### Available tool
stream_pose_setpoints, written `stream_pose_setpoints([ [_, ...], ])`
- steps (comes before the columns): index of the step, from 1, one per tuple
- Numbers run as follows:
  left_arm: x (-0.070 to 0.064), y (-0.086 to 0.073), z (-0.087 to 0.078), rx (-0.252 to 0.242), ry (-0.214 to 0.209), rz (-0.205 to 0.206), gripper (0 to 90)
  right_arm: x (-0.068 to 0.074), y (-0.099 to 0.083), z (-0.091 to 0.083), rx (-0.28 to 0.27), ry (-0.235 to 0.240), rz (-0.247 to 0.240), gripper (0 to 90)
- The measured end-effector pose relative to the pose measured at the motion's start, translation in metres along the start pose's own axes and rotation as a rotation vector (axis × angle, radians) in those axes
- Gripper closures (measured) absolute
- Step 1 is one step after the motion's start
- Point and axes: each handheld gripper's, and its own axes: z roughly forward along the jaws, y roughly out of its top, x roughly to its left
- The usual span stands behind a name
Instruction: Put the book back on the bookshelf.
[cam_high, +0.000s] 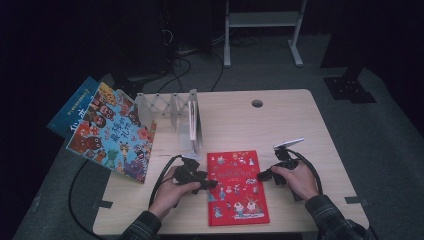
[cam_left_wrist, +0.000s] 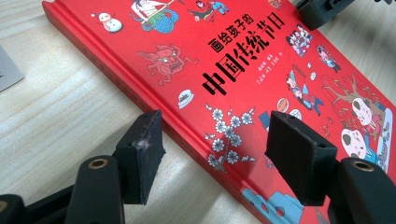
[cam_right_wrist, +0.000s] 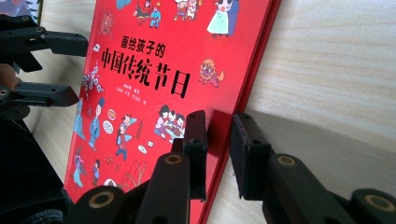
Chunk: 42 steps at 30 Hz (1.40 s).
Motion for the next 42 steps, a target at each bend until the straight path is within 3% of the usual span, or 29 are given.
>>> stream_pose_setpoints([
  [3,0.000,0.000,0.000,0.000,-0.001,-0.001,35.2,0.002,0.000,-0.002,-0.001,0.002,-0.005,75.7],
  [12,0.001,0.000,0.000,-0.005,-0.004,-0.005,35.2,0.015,0.000,-0.021,-0.060,0.093,-0.034,71.5],
  [15,0.001,0.000,0.000,-0.005,-0.004,-0.004,35.2,0.024,0.001,-0.024,-0.080,0.141,-0.056,70.7],
  [22,0.003,-0.001,-0.001,-0.011,-0.018,-0.019,35.2,0.044,0.007,-0.021,-0.096,0.193,-0.104,67.8],
  [30,0.003,-0.002,-0.001,-0.017,-0.018,-0.021,35.2,0.050,0.010,-0.010,-0.079,0.204,-0.136,59.1],
  [35,0.003,-0.002,-0.001,-0.020,-0.020,-0.029,35.1,0.050,0.009,-0.007,-0.088,0.208,-0.192,61.1],
  [37,0.002,-0.002,-0.001,-0.023,-0.017,-0.031,35.2,0.049,0.008,-0.010,-0.105,0.187,-0.192,64.6],
  [40,0.002,-0.003,0.000,-0.027,-0.015,-0.029,35.2,0.048,0.007,-0.022,-0.145,0.127,-0.241,64.5],
  [42,0.002,-0.003,-0.001,-0.028,-0.017,-0.030,35.2,0.046,0.006,-0.026,-0.156,0.143,-0.235,65.2],
])
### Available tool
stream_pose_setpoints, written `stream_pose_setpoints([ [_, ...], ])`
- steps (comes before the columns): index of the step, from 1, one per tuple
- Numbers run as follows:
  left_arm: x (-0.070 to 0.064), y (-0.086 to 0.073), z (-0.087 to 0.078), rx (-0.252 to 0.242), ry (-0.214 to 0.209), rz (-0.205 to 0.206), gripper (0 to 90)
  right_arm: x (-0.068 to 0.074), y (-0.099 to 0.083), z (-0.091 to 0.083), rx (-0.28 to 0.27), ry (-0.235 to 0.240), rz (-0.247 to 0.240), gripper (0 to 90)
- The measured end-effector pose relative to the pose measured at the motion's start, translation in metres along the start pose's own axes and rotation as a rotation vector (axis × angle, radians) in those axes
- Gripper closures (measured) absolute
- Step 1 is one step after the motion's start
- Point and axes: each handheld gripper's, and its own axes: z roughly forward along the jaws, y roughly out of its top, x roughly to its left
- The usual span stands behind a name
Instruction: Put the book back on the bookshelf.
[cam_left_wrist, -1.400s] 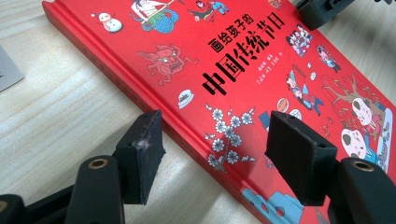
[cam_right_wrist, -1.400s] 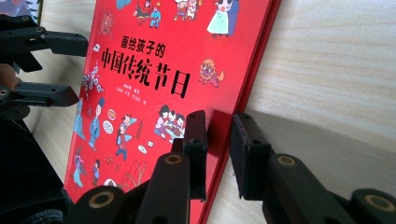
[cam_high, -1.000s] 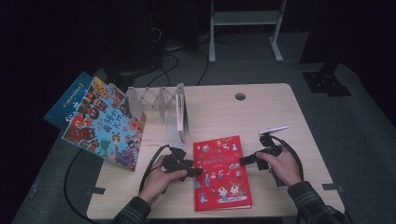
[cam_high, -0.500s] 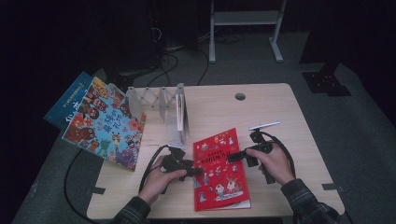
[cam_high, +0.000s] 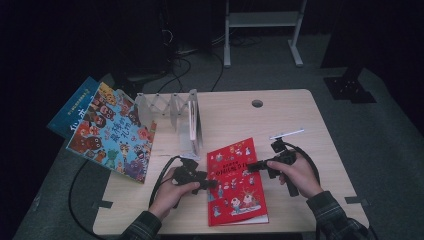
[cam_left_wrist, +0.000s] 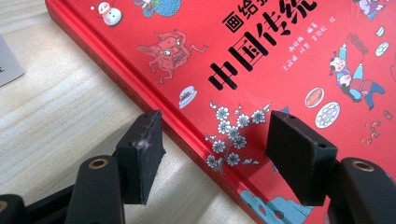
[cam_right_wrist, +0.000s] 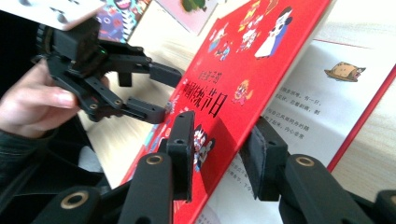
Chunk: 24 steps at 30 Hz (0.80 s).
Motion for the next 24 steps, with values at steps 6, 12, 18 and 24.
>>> stream_pose_setpoints([
  [6,0.000,0.000,0.000,-0.001,0.002,-0.001,35.2,-0.001,-0.001,0.012,0.023,0.015,0.009,66.8],
  [12,0.000,0.000,0.000,0.000,0.003,-0.002,35.1,-0.002,-0.001,0.019,0.032,0.037,0.012,66.7],
  [18,0.000,0.000,0.000,-0.001,0.003,-0.002,35.1,-0.002,-0.001,0.023,0.041,0.041,0.004,66.8],
  [24,0.001,0.000,0.000,-0.002,-0.011,-0.015,34.9,-0.002,0.000,0.024,0.026,0.074,-0.014,71.4],
])
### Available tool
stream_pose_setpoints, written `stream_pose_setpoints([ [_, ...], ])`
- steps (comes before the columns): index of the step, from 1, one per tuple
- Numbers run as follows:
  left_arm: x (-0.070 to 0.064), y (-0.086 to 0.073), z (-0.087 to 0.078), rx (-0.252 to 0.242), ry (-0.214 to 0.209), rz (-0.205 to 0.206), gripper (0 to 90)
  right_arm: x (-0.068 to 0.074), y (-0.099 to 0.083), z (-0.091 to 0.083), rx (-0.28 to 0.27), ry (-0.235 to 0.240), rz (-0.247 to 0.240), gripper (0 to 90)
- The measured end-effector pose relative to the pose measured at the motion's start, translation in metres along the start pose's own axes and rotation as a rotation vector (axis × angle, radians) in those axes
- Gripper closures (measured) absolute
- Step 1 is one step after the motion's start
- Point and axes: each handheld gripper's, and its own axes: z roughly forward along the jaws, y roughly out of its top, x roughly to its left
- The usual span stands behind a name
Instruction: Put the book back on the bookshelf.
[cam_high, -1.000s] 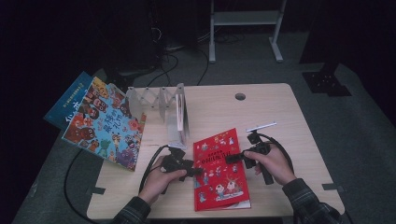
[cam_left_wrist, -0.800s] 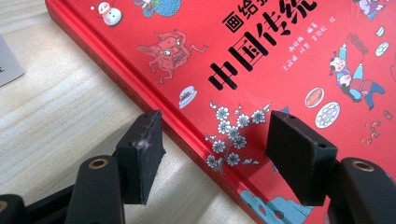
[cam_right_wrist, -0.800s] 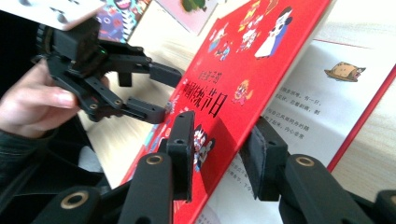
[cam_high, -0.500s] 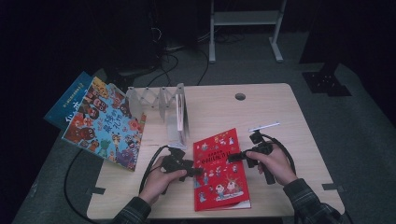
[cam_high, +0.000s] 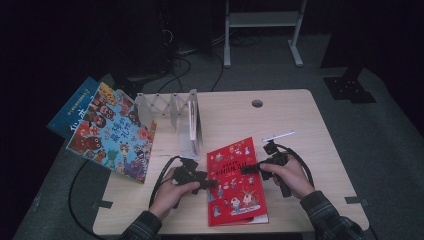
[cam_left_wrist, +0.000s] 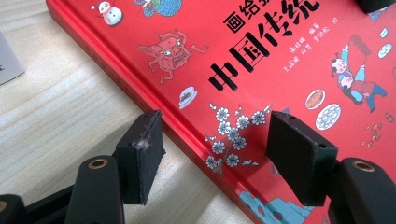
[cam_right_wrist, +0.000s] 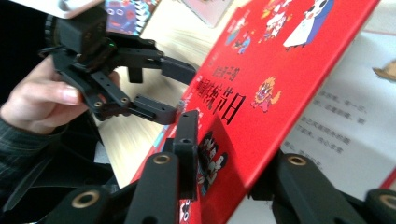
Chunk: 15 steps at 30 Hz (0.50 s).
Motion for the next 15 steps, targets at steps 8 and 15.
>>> stream_pose_setpoints([
  [8,0.000,0.000,-0.003,-0.005,-0.015,0.003,29.7,0.005,-0.002,-0.003,-0.055,0.031,-0.024,76.3],
  [15,-0.003,0.004,-0.016,-0.082,-0.061,0.020,24.7,0.012,-0.002,-0.020,-0.184,0.027,-0.065,81.0],
])
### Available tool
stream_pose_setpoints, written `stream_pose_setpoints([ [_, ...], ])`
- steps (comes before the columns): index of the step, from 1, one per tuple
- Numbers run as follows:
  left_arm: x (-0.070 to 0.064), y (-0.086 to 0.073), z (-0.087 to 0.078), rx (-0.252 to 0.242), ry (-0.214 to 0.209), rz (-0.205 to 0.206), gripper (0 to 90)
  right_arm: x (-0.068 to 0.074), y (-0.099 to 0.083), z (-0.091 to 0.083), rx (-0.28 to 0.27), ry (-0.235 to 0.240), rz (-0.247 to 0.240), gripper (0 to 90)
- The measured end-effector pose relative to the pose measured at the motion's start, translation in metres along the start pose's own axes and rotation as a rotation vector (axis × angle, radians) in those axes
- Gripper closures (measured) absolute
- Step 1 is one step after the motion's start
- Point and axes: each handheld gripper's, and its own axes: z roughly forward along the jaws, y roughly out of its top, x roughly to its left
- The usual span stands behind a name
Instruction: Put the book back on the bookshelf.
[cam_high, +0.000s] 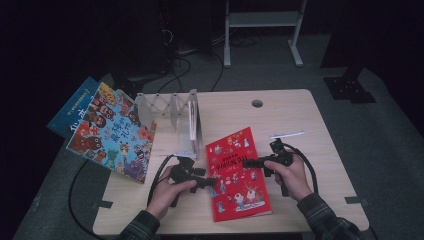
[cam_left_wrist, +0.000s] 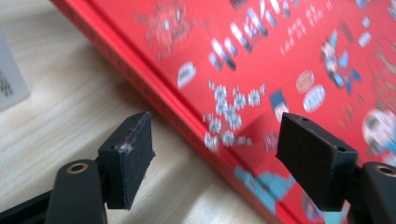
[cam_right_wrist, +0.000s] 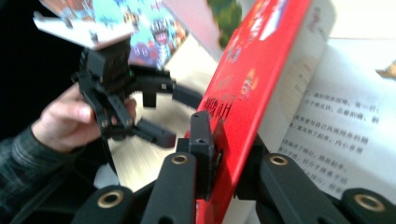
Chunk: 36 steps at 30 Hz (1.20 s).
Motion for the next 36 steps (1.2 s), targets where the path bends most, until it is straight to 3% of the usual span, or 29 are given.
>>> stream_pose_setpoints([
  [5,-0.002,0.002,0.001,-0.027,-0.065,-0.003,22.6,0.003,0.002,-0.014,-0.080,0.004,-0.031,83.1],
  [13,-0.004,0.006,0.014,-0.039,-0.115,0.007,21.7,0.012,0.002,-0.018,-0.118,0.027,-0.077,84.8],
  [16,-0.006,0.010,0.016,-0.065,-0.171,0.011,24.9,0.016,0.002,-0.020,-0.141,0.037,-0.099,85.4],
  [18,-0.008,0.011,0.015,-0.075,-0.167,0.024,25.7,0.019,0.002,-0.021,-0.157,0.049,-0.105,86.1],
  [22,-0.005,0.014,0.009,-0.139,-0.200,-0.015,36.8,0.020,0.002,-0.027,-0.192,0.075,-0.121,87.2],
  [26,-0.003,0.016,0.001,-0.199,-0.216,-0.024,44.7,0.024,0.003,-0.031,-0.203,0.084,-0.152,87.3],
  [31,-0.005,0.020,-0.007,-0.235,-0.199,0.018,49.5,0.025,0.003,-0.034,-0.198,0.101,-0.176,86.7],
  [36,-0.009,0.024,-0.013,-0.277,-0.202,0.058,51.5,0.026,0.004,-0.037,-0.159,0.043,-0.254,79.4],
])
